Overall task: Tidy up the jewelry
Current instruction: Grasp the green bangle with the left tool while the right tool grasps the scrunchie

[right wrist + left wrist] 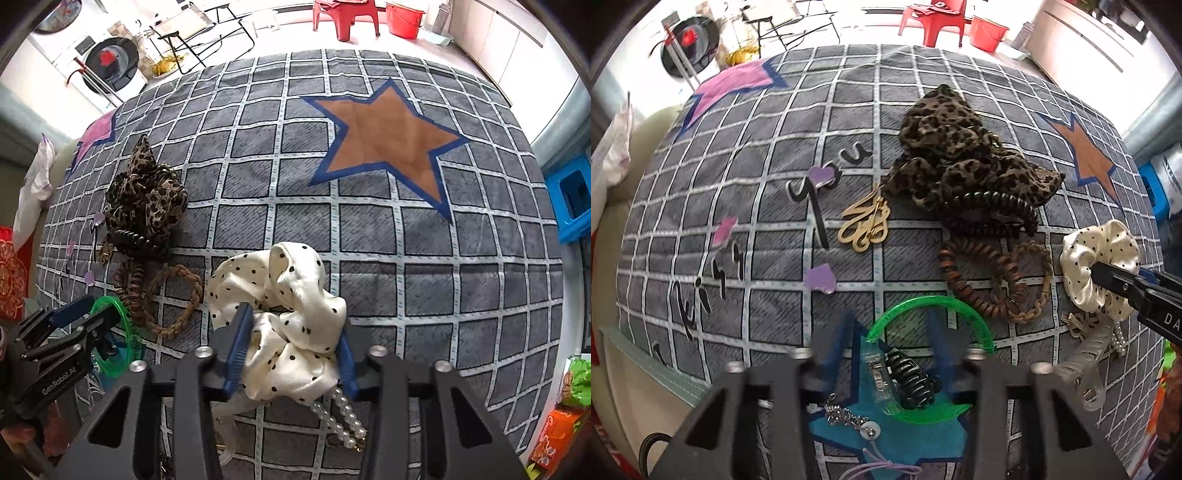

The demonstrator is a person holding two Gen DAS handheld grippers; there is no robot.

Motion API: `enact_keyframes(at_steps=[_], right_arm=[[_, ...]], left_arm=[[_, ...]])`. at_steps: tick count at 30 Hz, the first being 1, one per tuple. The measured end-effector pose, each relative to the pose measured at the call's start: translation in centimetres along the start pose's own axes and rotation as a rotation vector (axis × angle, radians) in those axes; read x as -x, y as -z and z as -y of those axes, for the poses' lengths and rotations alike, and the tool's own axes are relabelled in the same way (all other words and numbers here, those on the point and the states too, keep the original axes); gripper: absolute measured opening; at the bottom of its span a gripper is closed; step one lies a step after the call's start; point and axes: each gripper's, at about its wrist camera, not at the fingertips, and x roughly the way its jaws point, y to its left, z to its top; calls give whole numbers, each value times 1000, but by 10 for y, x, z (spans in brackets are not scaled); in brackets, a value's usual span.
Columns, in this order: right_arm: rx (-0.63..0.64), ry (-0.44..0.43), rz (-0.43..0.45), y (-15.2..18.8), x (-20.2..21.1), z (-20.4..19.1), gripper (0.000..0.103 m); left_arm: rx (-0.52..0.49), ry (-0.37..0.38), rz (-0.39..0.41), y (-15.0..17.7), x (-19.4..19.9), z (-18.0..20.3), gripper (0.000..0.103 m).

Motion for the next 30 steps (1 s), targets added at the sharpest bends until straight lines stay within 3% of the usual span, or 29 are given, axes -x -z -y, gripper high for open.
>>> enact_keyframes(at_steps=[1,3,6,16,30], right_arm=[[7,0,5,0,1,-1,26],[15,1,16,0,3,-3,18],[21,-3,41,1,9,-4,12],[-19,-61,80,8,45,-2,11],[-4,-111,86,32,109,-16,11]], left_arm=[[-3,-5,-1,-2,0,2,26],[0,3,-2,-3,-1,0,11],[9,13,13,-1,3,-2,10],[15,44,71,4,45,-3,10],[54,37,97,45,119,3,10]])
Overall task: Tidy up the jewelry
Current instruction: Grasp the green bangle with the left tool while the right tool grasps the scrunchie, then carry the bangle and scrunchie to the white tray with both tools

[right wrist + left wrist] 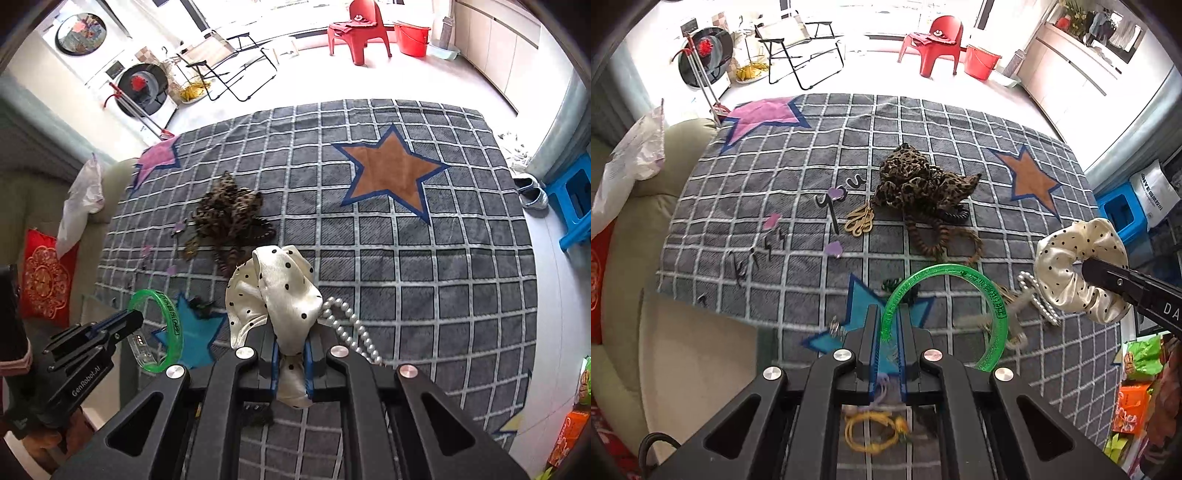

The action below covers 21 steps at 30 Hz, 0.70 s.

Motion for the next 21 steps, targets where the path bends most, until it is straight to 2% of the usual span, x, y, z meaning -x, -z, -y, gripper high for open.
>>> enact_keyframes(at_steps=[9,16,21], right_arm=[[95,-60,-24,18,36,-35,11],[227,-120,-46,37,51,-83,11],[285,-150,-59,51,49,-135,11]], left_arm=[[112,-39,41,42,60,-12,10],[262,-97,58,94,91,-53,10],[300,-117,42,119,98,-96,10]])
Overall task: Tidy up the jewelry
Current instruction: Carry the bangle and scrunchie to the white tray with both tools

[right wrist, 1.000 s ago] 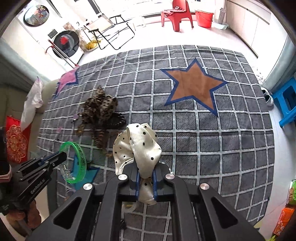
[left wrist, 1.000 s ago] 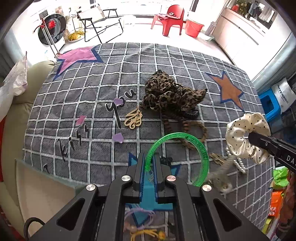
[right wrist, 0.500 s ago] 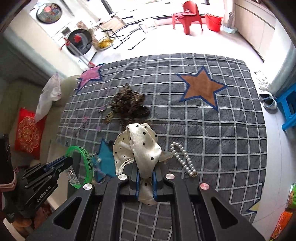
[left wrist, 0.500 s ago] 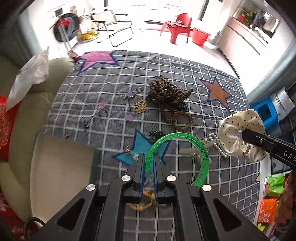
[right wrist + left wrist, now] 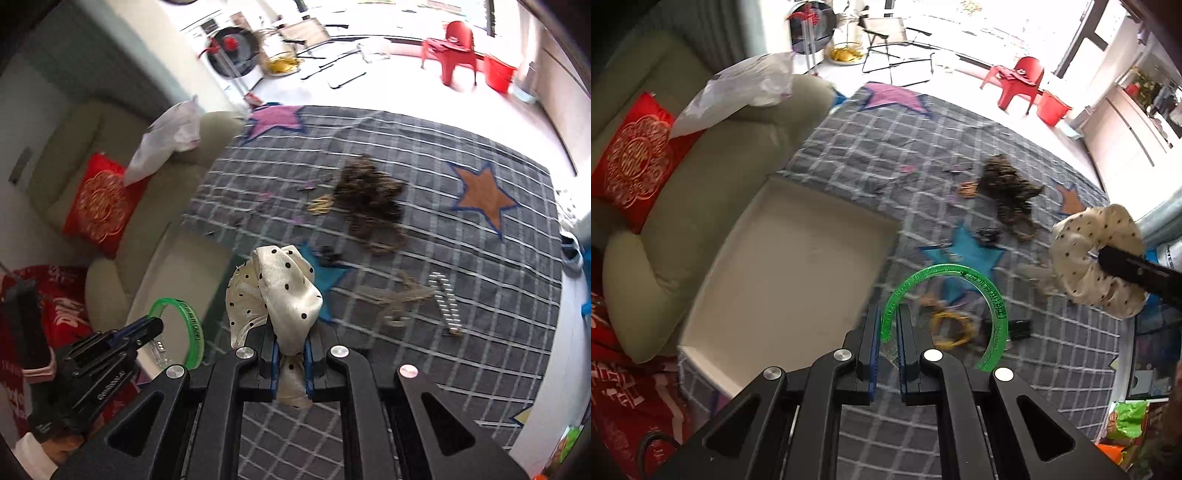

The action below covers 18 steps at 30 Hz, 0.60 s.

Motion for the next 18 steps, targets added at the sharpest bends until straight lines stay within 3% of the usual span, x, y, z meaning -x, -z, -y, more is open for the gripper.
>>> enact_keyframes(at_steps=[10,18], right_arm=[[-17,-15,-71,-10,-75,-95,11],[11,0,-137,-28,-143,-140,11]], left_arm=[[-20,-21,-69,-17,-37,-110,10],[4,-19,-96,-46,-84,-150,10]])
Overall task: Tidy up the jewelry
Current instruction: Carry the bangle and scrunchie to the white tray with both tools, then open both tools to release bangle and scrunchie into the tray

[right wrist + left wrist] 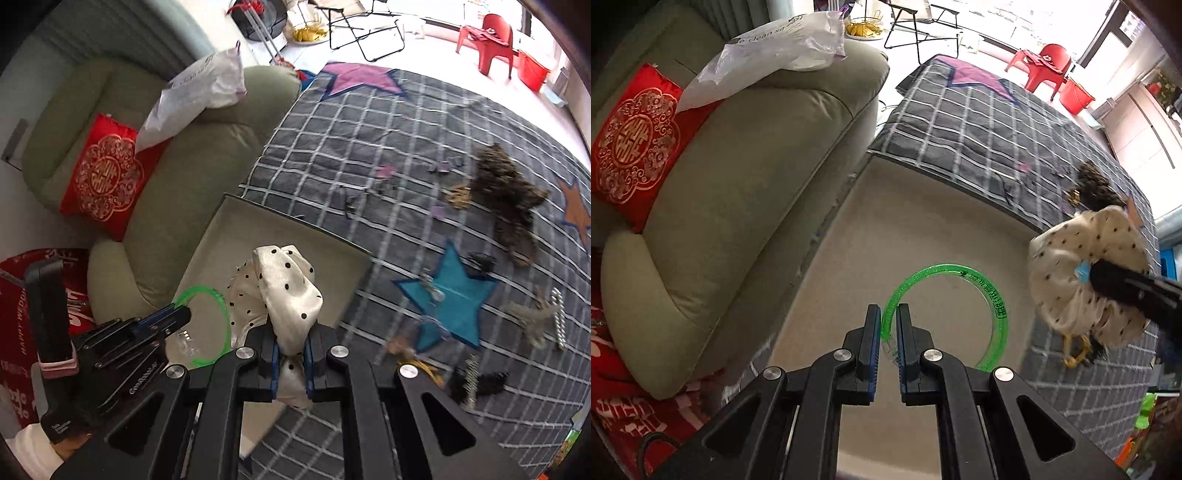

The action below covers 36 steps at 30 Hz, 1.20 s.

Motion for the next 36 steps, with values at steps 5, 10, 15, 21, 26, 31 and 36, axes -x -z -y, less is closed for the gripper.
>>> enact_keyframes(at_steps=[5,10,15,21,26,31,36], right_arm=[[-41,7,-47,-17,-42,-1,11],[-75,31,-93,-24,-77,8,11],[-97,57,-132,-25,-99,17,11],[-93,79,-148,-22,-114,21,16],[-72,75,-165,-24,-115,15,25],[-78,80,-166,-28,-121,13,56],[-79,45,-147,-30,-107,14,61]], left_arm=[[-10,-24,-16,-19,-36,-6,10],[-10,-57,-30,-25,-62,-10,10],[-16,-89,-40,-25,-76,-8,10],[-53,-133,-15,-20,-79,2,10],[-44,-121,-41,-20,-77,1,10],[-53,-131,-24,-18,-70,4,78],[-108,-159,11,-10,-61,17,97]])
